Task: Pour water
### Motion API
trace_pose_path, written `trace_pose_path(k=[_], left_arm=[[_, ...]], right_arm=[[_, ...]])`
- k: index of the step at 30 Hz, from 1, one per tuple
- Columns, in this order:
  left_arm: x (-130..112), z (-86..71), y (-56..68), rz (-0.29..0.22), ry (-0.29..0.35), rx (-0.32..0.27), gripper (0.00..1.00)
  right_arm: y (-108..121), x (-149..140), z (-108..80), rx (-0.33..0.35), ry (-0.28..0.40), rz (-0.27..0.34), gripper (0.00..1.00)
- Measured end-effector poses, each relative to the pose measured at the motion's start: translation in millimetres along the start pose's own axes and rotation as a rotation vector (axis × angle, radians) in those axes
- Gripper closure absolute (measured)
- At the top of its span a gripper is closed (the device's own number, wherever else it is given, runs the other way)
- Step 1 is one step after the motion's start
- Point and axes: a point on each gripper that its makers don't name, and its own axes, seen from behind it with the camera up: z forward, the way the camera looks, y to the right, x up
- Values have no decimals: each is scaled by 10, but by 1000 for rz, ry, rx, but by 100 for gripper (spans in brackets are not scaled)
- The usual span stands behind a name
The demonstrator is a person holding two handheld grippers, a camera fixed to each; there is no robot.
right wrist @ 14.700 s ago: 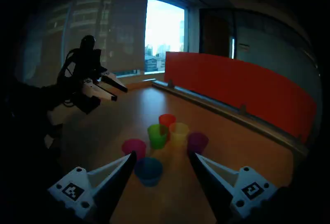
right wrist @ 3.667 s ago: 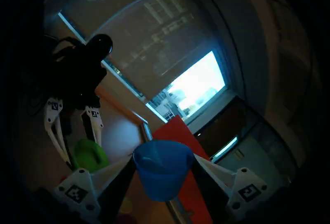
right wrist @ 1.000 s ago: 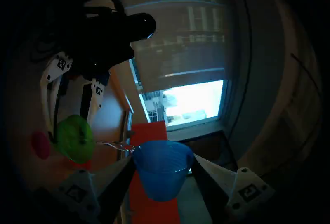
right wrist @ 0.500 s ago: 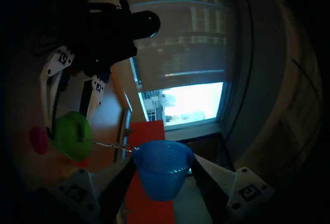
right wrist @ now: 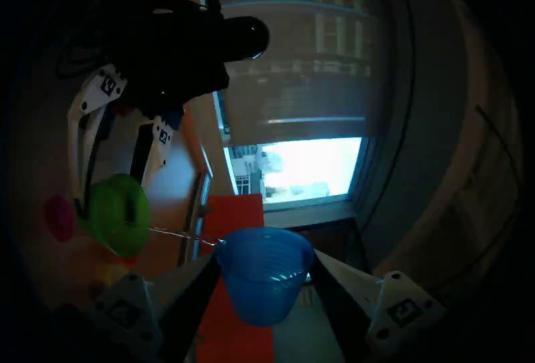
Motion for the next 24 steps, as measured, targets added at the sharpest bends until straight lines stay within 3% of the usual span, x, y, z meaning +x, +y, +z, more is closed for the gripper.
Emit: trace_pose_path(k=[24], left_arm=[[36,-4,-36,-19,18,3,18]], right_arm=[[60,54,26,-6,5,-98,10]])
